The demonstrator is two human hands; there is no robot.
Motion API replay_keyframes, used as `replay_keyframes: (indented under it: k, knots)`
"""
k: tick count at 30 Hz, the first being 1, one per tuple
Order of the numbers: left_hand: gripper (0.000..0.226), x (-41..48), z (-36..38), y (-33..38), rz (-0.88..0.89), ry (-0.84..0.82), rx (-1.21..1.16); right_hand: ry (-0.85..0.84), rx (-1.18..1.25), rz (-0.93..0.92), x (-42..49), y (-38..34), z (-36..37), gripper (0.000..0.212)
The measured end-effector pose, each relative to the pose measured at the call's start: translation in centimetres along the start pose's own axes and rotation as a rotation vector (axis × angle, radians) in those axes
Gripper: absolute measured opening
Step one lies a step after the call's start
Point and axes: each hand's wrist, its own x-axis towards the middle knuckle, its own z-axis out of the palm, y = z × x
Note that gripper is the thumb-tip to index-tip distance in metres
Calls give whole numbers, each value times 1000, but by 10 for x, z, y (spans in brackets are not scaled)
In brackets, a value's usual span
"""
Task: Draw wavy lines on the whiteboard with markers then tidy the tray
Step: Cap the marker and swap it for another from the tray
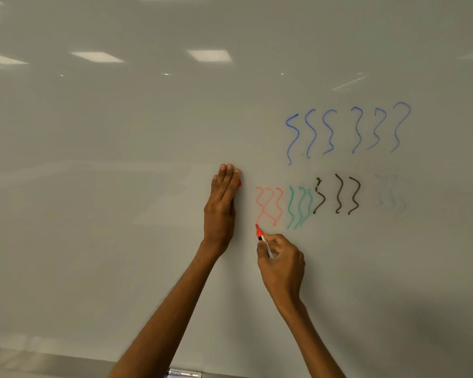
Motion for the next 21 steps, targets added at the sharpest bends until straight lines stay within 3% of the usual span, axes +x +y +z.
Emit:
replay_keyframes:
  k: [8,10,13,16,21]
  knots:
    - [41,-38,-41,32,-252,-78,-261,-71,312,114,-23,13,-28,14]
    - [40,-76,-52,43,-285,-152,-269,-167,337,115,-30,16,-39,11]
    - [36,-130,-70,60,-529,-336,-368,-372,300,102,-41,30,-53,12]
    - [35,-168,-81,67,-718,-416,-436,-572,163,138,-50,51,-65,13]
    - [37,-199,-91,72,-783,-507,-431,-776,58,163,-69,78,-78,17]
